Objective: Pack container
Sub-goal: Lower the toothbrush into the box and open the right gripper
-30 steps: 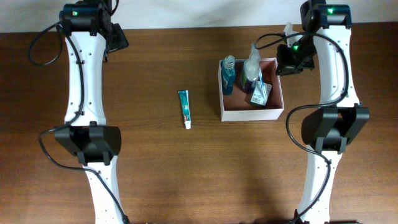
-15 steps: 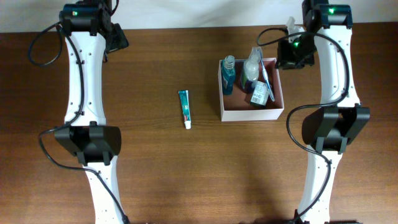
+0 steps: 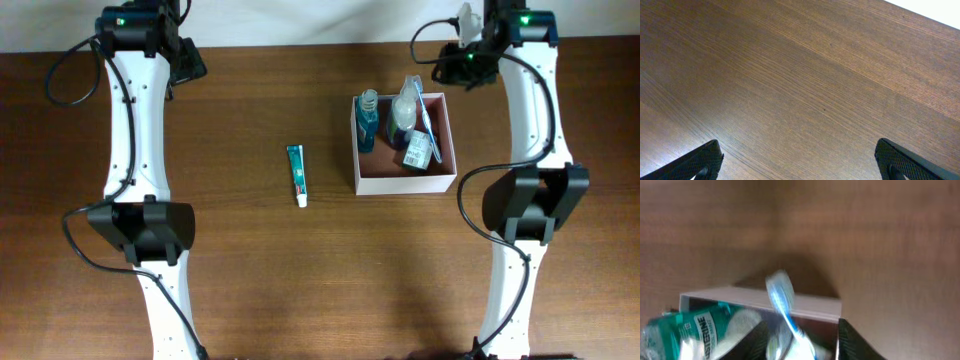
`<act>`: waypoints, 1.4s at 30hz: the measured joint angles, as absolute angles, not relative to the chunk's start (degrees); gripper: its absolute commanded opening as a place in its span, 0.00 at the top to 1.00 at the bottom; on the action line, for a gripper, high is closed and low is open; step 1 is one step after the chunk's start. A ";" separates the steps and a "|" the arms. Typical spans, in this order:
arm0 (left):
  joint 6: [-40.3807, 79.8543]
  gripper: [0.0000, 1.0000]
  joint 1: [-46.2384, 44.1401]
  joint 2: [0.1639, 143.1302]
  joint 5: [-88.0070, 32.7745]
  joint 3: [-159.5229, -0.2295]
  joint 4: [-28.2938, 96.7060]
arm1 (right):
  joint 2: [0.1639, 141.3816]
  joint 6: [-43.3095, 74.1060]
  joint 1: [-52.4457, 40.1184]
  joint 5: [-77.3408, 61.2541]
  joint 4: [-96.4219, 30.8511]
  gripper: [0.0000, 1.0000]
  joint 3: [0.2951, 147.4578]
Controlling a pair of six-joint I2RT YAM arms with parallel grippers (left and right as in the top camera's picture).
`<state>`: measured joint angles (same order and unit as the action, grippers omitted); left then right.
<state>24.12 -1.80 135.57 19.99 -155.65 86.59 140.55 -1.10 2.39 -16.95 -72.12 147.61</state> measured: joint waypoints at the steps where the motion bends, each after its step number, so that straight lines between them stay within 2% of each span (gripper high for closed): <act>1: 24.12 0.01 -1.80 135.57 19.99 -155.65 86.56 | 140.66 -0.64 2.17 -17.04 -70.85 0.52 147.59; 3: 24.12 0.00 -1.80 135.57 19.99 -155.65 86.56 | 140.75 -0.01 1.54 -17.06 -68.60 0.48 147.33; 7: 24.12 0.00 -1.80 135.57 19.99 -155.65 86.59 | 140.86 0.84 0.54 -17.23 -65.58 0.47 146.47; 23: 24.12 0.01 -1.80 135.57 19.99 -155.65 86.56 | 145.86 1.06 0.16 -17.23 -65.49 0.48 144.29; 26: 24.12 0.01 -1.80 135.57 19.99 -155.65 86.56 | 145.86 1.02 0.16 -17.23 -65.49 0.57 144.29; 30: 24.12 0.01 -1.80 135.57 19.99 -155.65 86.56 | 145.86 0.82 0.14 -17.23 -65.47 0.65 144.29; 38: 24.12 0.01 -1.80 135.57 19.99 -155.65 86.56 | 145.86 0.54 0.14 -17.21 -65.47 0.88 144.29; 42: 24.12 0.01 -1.80 135.57 19.99 -155.68 86.59 | 145.86 0.36 0.16 -17.21 -65.47 0.93 144.29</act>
<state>24.12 -1.80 135.57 19.99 -155.68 86.59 145.86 0.36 0.16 -17.21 -65.47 144.29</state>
